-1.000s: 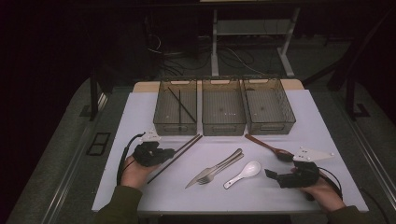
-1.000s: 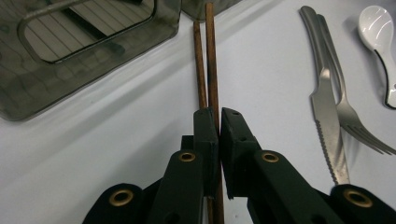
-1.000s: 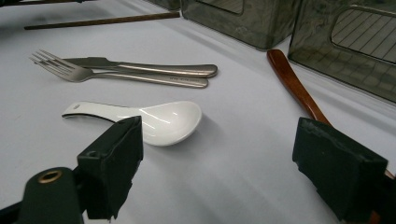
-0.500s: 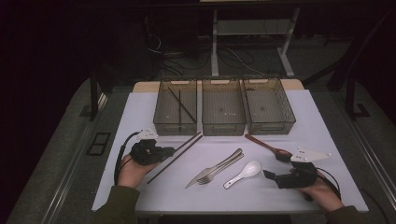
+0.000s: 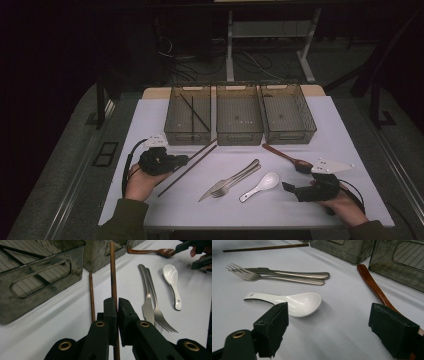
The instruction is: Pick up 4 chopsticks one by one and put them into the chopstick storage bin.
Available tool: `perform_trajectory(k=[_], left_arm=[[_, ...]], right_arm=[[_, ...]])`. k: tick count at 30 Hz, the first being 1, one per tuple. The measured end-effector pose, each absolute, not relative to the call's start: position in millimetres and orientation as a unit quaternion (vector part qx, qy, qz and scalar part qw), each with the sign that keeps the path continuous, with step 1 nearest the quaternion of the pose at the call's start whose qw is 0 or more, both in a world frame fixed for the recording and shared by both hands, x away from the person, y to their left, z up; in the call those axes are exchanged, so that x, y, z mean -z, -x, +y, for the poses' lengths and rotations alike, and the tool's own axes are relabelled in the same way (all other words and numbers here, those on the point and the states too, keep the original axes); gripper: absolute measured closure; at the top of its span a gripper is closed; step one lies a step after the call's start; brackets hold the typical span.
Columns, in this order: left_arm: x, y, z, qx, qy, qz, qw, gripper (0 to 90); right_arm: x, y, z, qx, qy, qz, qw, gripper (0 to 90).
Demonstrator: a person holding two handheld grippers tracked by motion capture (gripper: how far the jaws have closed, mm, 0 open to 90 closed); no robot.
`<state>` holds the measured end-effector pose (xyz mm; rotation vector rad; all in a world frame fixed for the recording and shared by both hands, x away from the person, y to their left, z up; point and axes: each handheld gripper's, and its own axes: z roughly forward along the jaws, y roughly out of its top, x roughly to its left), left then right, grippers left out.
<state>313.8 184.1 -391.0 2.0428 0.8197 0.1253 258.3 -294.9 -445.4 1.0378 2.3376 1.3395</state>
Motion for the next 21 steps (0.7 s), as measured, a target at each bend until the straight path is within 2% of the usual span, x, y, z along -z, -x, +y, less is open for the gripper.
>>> perform_trajectory(k=[21], left_arm=[[374,-329,185,-0.078,-0.806,0.349,0.471,84.1]], right_arm=[[445,-258,-296,-0.462,-0.358,0.801,0.129,16.0]])
